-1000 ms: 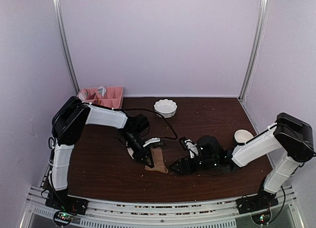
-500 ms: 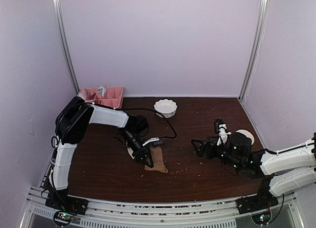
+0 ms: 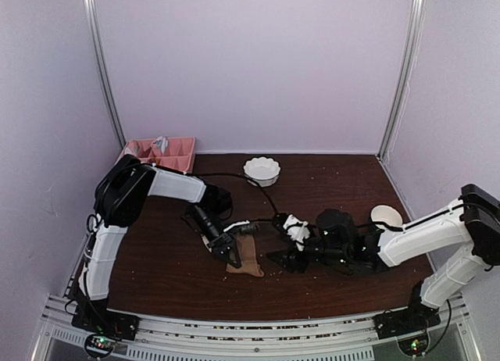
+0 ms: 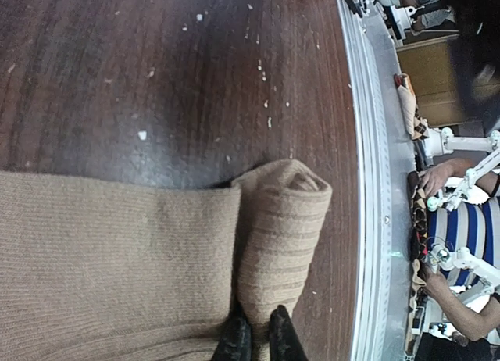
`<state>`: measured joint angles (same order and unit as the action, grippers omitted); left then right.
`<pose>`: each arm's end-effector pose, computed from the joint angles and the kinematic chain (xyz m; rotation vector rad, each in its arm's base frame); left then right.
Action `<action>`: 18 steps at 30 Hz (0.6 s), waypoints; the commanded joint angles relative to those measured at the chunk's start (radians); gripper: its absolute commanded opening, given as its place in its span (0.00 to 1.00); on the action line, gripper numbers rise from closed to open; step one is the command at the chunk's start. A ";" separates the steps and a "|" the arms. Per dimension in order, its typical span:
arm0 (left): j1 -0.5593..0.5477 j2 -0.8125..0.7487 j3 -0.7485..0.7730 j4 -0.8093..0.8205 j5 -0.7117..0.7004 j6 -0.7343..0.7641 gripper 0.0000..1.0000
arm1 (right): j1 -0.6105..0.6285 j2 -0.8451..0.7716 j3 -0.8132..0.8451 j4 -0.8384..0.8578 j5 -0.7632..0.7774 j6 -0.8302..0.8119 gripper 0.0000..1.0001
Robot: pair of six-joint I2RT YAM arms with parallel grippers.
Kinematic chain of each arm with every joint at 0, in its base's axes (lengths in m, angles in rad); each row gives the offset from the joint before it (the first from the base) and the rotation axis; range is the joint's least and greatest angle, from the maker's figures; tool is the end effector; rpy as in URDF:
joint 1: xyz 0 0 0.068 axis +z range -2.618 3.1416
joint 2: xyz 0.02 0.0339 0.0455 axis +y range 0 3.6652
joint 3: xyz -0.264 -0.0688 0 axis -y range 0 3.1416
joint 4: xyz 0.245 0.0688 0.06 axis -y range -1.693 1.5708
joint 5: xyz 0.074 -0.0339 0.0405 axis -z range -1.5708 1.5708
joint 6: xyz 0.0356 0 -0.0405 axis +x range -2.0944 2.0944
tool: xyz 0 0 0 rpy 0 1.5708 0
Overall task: Roll the socks
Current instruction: Roll the sock at the center of the board.
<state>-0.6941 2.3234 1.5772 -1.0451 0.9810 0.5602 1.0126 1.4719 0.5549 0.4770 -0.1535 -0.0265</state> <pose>0.2890 -0.2790 0.0924 -1.3744 -2.1532 1.3399 0.1486 0.2483 0.1717 -1.1268 1.7645 0.7697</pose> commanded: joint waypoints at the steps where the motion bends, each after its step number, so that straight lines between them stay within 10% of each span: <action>1: 0.010 0.054 0.010 -0.061 -0.042 0.052 0.00 | 0.128 0.140 0.106 -0.167 0.013 -0.226 0.62; 18: 0.010 0.070 0.030 -0.063 -0.113 0.075 0.00 | 0.200 0.337 0.324 -0.340 0.160 -0.515 0.30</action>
<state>-0.6888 2.3447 1.5997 -1.1183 0.9760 0.6083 1.2011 1.7885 0.8589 0.1963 -0.0601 -0.4553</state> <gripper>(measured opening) 0.039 0.299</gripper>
